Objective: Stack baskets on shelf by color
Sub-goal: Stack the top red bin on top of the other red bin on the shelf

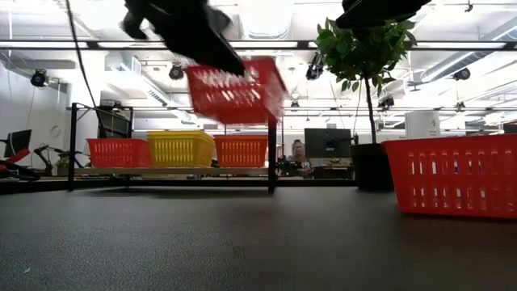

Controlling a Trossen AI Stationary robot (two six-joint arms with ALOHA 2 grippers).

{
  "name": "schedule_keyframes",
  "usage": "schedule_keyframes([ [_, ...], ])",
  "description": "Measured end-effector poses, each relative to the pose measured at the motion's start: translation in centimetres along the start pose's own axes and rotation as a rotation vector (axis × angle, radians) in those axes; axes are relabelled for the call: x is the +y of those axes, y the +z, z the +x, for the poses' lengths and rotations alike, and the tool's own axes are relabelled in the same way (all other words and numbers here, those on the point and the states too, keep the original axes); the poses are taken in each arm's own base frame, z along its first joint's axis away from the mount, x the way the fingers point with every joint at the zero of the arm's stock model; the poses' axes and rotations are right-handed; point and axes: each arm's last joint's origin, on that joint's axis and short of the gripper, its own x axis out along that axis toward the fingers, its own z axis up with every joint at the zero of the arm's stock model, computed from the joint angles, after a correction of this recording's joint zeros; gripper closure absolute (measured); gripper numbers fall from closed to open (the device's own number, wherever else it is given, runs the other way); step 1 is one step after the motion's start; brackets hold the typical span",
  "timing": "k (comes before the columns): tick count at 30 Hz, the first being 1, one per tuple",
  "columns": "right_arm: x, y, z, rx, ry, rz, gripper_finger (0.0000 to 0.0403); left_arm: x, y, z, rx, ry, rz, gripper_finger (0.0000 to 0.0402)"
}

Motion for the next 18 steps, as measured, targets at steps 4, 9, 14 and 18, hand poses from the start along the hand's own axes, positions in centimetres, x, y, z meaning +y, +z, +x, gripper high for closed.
schedule_keyframes([
  [4,0.0,0.0,0.0,-0.001,0.000,0.000,0.0330,1.5,-0.9,-4.5,0.081,0.051,0.080,0.0401],
  [9,0.0,0.2,0.0,-0.018,-0.002,-0.002,0.0330,4.1,-3.6,-9.6,0.227,0.168,0.124,0.0401],
  [14,0.0,0.2,0.0,-0.021,-0.003,-0.012,0.0330,6.4,-6.7,-13.4,0.258,0.226,0.083,0.0401],
  [18,0.0,0.2,0.0,-0.021,-0.003,-0.011,0.0330,7.7,-9.8,-15.5,0.298,0.288,0.021,0.0401],
])
